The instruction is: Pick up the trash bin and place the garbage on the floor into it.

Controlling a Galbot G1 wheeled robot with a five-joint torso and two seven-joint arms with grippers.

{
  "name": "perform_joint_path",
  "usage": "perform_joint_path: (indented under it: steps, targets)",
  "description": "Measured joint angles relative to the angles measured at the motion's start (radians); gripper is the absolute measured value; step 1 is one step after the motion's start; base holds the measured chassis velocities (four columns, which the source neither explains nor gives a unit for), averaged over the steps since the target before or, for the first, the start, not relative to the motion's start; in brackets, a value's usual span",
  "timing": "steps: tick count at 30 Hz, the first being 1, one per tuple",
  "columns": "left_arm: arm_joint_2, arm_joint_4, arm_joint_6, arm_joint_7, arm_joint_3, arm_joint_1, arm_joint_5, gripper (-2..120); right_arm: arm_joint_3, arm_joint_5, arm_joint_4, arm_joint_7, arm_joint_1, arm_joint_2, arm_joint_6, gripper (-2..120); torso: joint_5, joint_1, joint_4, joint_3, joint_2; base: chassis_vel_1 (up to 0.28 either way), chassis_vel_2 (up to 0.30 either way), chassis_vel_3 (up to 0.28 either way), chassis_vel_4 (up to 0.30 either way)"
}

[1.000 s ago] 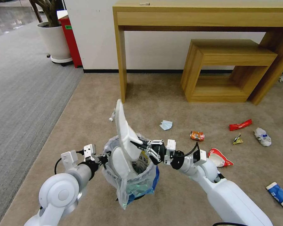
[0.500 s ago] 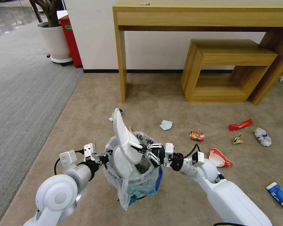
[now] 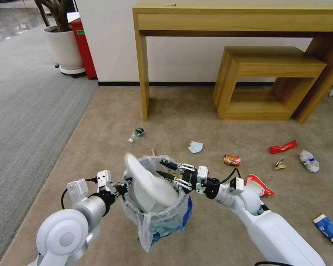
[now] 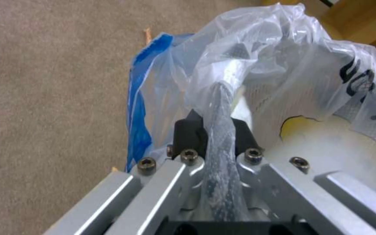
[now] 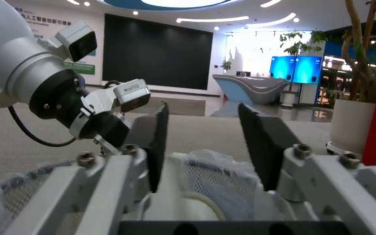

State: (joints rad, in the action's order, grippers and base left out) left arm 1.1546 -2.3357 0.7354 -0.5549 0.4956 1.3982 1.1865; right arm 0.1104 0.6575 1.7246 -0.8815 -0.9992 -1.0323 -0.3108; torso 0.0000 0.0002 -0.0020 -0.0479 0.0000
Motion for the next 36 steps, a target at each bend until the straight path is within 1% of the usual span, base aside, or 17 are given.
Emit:
perform_joint_path:
  steps: [2,3,5,7,9,11,13,15,17,19,21,23,25,27,29,33,36]
  targets:
    - [-0.001,-0.002,0.000,-0.001,0.004,0.000,0.003,2,0.002,0.000,0.004,0.002,-0.004,0.002,-0.001,58,0.0000,0.000,0.0000,0.000,0.000,0.000,0.000,0.000,0.000]
    - [-0.001,-0.002,0.000,-0.001,0.004,0.000,0.003,2,0.002,0.000,0.004,0.002,-0.004,0.002,-0.001,58,0.0000,0.000,0.0000,0.000,0.000,0.000,0.000,0.000,0.000]
    - [-0.001,-0.003,0.000,-0.004,0.010,-0.005,0.009,2,0.005,0.000,0.008,0.002,-0.009,0.005,-0.003,70,0.0000,0.000,0.0000,0.000,0.000,0.000,0.000,0.000,0.000]
    - [-0.001,-0.003,0.000,-0.004,0.012,-0.006,0.011,2,0.006,0.000,0.009,0.002,-0.010,0.006,-0.003,71,0.0000,0.000,0.0000,0.000,0.000,0.000,0.000,0.000,0.000]
    - [-0.003,-0.001,0.000,-0.010,0.023,-0.014,0.017,2,0.011,0.000,0.013,0.002,-0.016,0.009,-0.007,84,0.0000,0.000,0.0000,0.000,0.000,0.000,0.000,0.000,0.000]
    - [-0.003,0.001,0.000,-0.013,0.027,-0.016,0.020,2,0.013,0.000,0.015,0.004,-0.018,0.009,-0.008,86,0.0000,0.000,0.0000,0.000,0.000,0.000,0.000,0.000,0.000]
    - [-0.004,0.013,0.000,-0.028,0.049,-0.026,0.027,2,0.024,0.003,0.028,0.049,-0.026,0.010,-0.014,97,0.0000,0.000,0.0000,0.000,0.000,0.000,0.000,0.000,0.000]
    - [-0.004,0.018,0.000,-0.038,0.058,-0.031,0.028,2,0.031,0.005,0.034,0.078,-0.031,0.010,-0.014,99,0.0000,0.000,0.0001,0.000,0.000,0.000,0.000,0.000,0.000]
    - [-0.007,0.035,0.000,-0.070,0.103,-0.045,0.028,2,0.057,0.007,0.057,0.209,-0.045,0.011,-0.018,100,0.0000,0.000,0.0000,0.000,0.000,0.000,0.000,0.000,0.000]
    - [-0.008,0.038,0.000,-0.079,0.115,-0.048,0.028,2,0.065,0.007,0.063,0.250,-0.049,0.013,-0.021,100,-0.0001,0.000,0.0001,0.000,0.000,0.000,0.000,0.000,0.000]
    - [-0.017,0.046,0.000,-0.112,0.170,-0.052,0.009,2,0.104,-0.005,0.075,0.377,-0.063,0.017,-0.029,100,-0.0002,0.000,-0.0001,0.000,0.000,0.000,0.000,0.000,0.000]
    - [-0.018,0.048,0.000,-0.116,0.184,-0.052,-0.001,2,0.114,-0.011,0.076,0.403,-0.067,0.017,-0.033,100,-0.0001,0.000,-0.0001,0.000,0.000,0.000,0.000,0.000,0.000]
    - [-0.021,0.069,-0.003,-0.128,0.253,-0.048,-0.063,2,0.151,-0.041,0.083,0.509,-0.091,0.012,-0.044,100,-0.0002,0.000,0.0001,0.000,0.000,0.000,0.000,0.000,0.000]
    - [-0.021,0.073,-0.004,-0.130,0.265,-0.048,-0.070,2,0.159,-0.049,0.085,0.532,-0.097,0.009,-0.045,100,-0.0002,0.000,0.0000,0.000,0.000,0.000,0.000,0.000,0.000]
    - [-0.027,0.095,-0.011,-0.139,0.323,-0.047,-0.086,2,0.195,-0.085,0.087,0.634,-0.118,-0.012,-0.046,100,-0.0002,0.000,0.0000,0.000,0.000,0.000,0.000,0.000,0.000]
    - [-0.037,0.104,-0.012,-0.147,0.377,-0.040,-0.087,2,0.221,-0.101,0.075,0.713,-0.132,-0.033,-0.046,100,0.0000,0.000,0.0000,0.000,0.000,0.000,0.000,0.000,0.000]
    - [-0.038,0.105,-0.012,-0.148,0.426,-0.029,-0.078,2,0.240,-0.105,0.075,0.725,-0.151,-0.043,-0.046,100,-0.0001,0.000,0.0001,0.000,0.000,0.000,0.000,0.000,0.000]
